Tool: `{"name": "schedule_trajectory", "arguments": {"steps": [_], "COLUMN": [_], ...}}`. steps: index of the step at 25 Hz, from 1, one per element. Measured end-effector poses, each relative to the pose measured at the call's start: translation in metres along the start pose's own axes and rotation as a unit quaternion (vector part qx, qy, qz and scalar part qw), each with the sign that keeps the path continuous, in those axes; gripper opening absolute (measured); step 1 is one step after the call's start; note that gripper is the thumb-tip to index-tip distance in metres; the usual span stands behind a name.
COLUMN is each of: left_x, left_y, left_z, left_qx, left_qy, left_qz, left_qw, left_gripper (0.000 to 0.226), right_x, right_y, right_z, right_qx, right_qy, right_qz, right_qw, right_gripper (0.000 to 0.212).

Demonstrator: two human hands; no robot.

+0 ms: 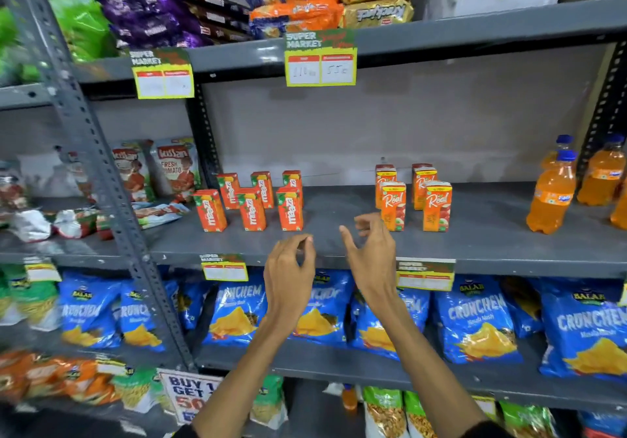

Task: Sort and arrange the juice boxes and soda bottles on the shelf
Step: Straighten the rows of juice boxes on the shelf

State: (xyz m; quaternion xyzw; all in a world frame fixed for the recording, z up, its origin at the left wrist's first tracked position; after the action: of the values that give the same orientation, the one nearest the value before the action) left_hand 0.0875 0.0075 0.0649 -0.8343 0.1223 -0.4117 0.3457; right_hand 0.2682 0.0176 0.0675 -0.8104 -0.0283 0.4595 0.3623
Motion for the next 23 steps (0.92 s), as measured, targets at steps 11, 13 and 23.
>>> {"name": "schedule_trajectory", "arguments": {"steps": [11,13,23], "left_x": [-0.121,-0.13,-0.152], "left_y": [-0.093,-0.104,-0.118], "left_z": [-0.039,-0.036,-0.036], "left_qx": [-0.109,-0.12,-0.123], "left_qy": [0.048,0.003,-0.016], "left_qz": [-0.205,-0.23,-0.187], "left_qw": [0.972,0.966,0.974], "left_gripper": [0.044,0.052,0.037], "right_x": [-0.031,-0.028,-0.028], "right_y": [-0.04,-0.044,-0.048], "right_z": [0.148,0.155,0.171], "right_qx": [-0.126,-0.141,-0.118], "right_qy": [0.072,0.122,0.235], "right_qz": [0.158,0.188,0.164], "right_qw": [0.977,0.964,0.951], "right_gripper": [0.074,0.084,0.07]}}
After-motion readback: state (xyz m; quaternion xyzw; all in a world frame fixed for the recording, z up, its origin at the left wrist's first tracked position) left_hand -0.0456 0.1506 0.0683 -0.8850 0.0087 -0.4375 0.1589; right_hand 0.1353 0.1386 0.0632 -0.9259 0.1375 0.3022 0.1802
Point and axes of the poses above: each hand's wrist, its own y-axis away from the middle knuckle, its own z-axis out of the palm, x = y × z, the point moved 6 cm from there along -y, towards the middle knuckle, and after that the axes turned 7 degrees about -x, right-handed, at the moved point
